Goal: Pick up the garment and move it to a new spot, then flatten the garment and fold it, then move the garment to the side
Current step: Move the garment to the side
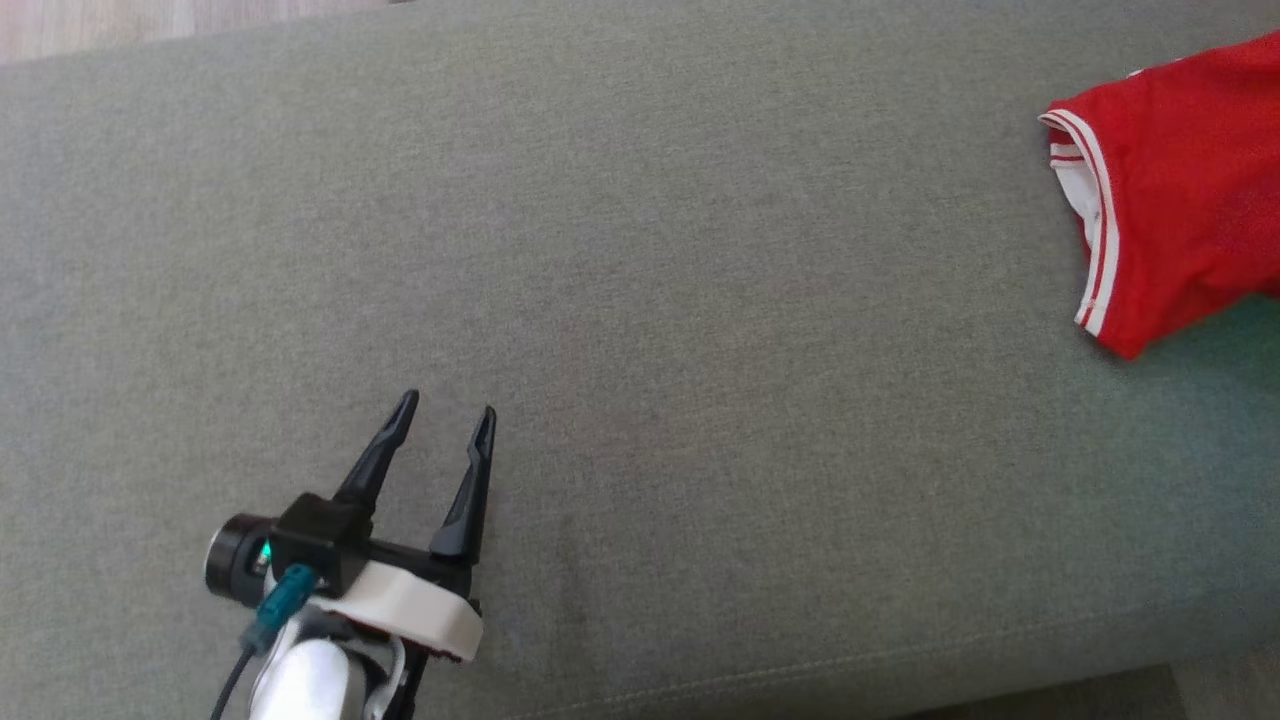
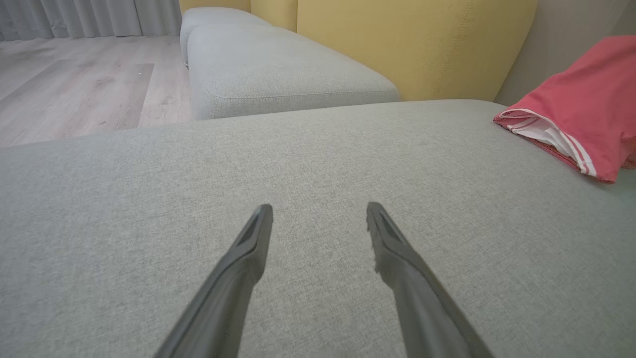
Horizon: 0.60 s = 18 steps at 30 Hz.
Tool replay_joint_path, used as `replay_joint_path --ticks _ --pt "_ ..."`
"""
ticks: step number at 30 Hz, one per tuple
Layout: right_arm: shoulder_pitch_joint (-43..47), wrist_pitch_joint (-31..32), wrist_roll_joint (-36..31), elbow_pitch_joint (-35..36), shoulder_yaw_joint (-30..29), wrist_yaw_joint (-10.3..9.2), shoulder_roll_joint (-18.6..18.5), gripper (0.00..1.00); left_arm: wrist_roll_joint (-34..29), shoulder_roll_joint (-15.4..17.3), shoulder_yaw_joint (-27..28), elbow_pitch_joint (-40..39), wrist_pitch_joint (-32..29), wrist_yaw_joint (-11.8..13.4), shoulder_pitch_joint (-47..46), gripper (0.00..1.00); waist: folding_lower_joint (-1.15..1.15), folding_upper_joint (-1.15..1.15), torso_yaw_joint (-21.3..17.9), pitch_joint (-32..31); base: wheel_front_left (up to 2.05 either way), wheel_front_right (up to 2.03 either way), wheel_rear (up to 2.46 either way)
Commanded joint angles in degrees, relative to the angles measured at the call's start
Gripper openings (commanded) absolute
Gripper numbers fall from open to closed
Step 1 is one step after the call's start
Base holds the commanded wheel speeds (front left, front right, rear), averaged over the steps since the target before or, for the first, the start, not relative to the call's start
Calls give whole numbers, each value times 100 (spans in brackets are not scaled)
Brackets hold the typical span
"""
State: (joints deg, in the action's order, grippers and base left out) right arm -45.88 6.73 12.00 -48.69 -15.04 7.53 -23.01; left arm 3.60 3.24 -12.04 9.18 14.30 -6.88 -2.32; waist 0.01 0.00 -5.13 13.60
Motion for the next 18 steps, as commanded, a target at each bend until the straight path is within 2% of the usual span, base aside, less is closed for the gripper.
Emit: replay_joint_path --ticks 1,4,5,6,12,15,18 --pt "-200 -115 -200 74 -116 -4 -200 0 -36 69 198 -247 70 -6 -183 100 -1 0 18 27 0 0 0" --pt "-199 -258 -628 -144 -532 -4 -197 0 -54 97 211 -249 70 -10 -151 100 -1 0 22 48 0 0 0" --pt "-194 -294 -790 -199 -637 -4 -164 71 -61 101 208 -246 70 -11 -142 100 -1 0 22 57 0 0 0" --pt "-194 -326 -941 -237 -732 -4 -125 100 -67 102 207 -247 70 -12 -140 100 -1 0 22 69 0 0 0" --pt "-116 -756 -1941 40 -1076 -4 41 100 -44 82 244 -261 70 18 -145 100 -1 0 31 11 0 0 0" --pt "76 -1045 -2143 360 -936 -4 238 100 22 63 305 -308 70 43 -92 100 -1 0 52 -170 0 0 0" --pt "413 -1272 -2071 762 -687 -4 424 100 65 42 403 -383 70 137 -7 100 -1 0 80 -391 0 0 0"
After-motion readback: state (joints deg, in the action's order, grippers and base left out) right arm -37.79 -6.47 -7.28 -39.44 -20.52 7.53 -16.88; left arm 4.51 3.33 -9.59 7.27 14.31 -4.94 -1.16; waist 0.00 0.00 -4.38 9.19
